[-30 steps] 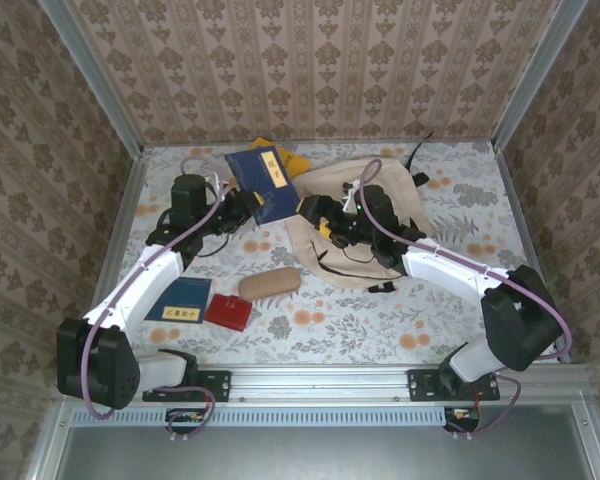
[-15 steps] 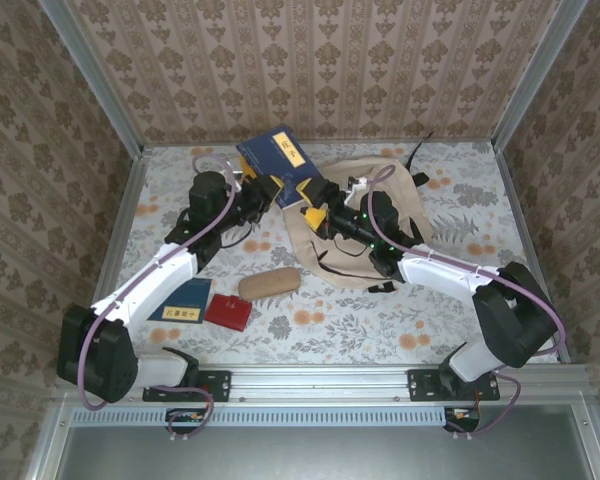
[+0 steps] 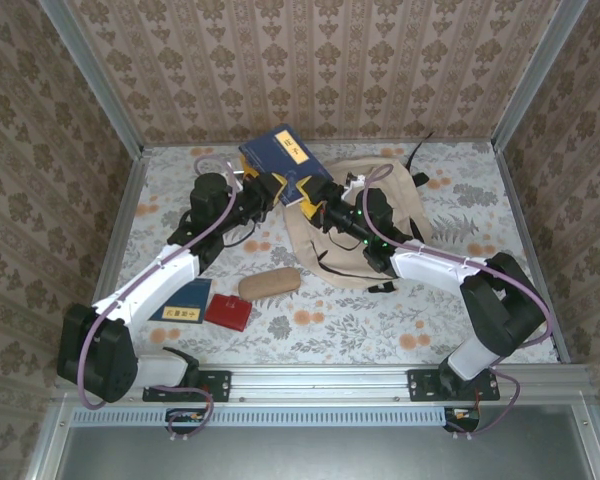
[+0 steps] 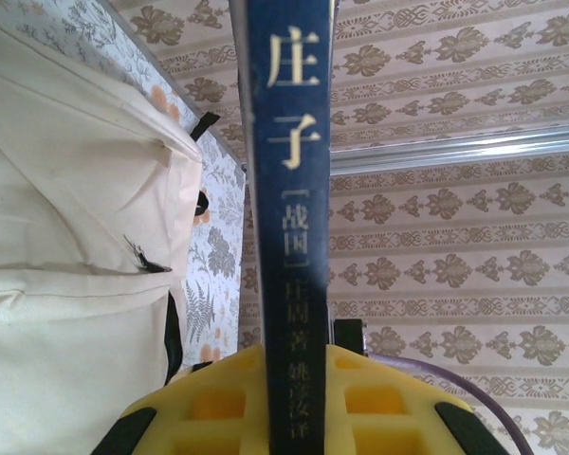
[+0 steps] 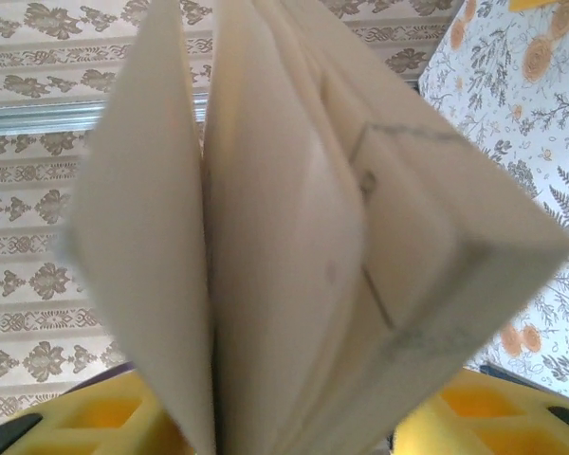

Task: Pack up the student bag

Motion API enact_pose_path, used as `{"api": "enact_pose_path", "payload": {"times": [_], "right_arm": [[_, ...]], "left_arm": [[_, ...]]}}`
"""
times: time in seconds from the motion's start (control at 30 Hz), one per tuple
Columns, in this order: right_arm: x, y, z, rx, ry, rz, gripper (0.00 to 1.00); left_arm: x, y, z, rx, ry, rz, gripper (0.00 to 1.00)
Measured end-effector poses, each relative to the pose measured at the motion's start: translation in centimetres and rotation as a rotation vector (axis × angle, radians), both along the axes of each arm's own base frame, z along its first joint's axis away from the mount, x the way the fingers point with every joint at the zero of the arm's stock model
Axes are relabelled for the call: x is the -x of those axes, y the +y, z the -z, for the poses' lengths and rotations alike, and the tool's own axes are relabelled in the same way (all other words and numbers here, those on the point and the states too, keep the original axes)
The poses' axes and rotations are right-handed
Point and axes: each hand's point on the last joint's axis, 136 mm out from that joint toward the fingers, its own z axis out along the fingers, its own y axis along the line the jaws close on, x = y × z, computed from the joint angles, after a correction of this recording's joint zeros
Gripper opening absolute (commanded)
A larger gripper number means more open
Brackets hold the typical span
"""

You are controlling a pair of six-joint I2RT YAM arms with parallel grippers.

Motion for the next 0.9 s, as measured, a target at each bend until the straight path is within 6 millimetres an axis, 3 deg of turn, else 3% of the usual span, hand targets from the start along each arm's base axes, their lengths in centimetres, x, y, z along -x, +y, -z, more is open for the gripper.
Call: {"api": "enact_pose_path", "payload": {"times": [0.2,0.37,0.47,0.53,0.67,0.77,0.9], "right_arm": [[-0.3,-0.3,-0.1,-0.007,-0.002,0.009,0.27],[-0.6,-0.9,0.9,0.041,0.011,0.015,0.08],[-0.8,-2.3,2.2,0.125,0.04,0.039,0.04],[-0.7,-3.9,2.8,0.196,0.052,0.065,0.03],[-0.1,-7.7,2.8,0.328,0.044,0.117,0.03],[0.9,-11.0,2.0,0.442,0.019,0.171,0.03],[2.7,-16.2,1.1,0.595,-0.001,0.265,0.03]], "left_arm": [[0.4,0.0,1.4,-0.009,0.033,0.005,0.09],[0.9,0.2,2.3,-0.054,0.044,0.015,0.38],[1.5,0.5,3.8,-0.136,0.066,0.037,0.52],[2.0,0.8,4.8,-0.221,0.079,0.059,0.62],[2.9,0.9,5.6,-0.362,0.085,0.103,0.72],[3.5,-0.1,6.8,-0.458,0.082,0.171,0.74],[4.5,-3.0,10.1,-0.604,0.104,0.291,0.74]]}}
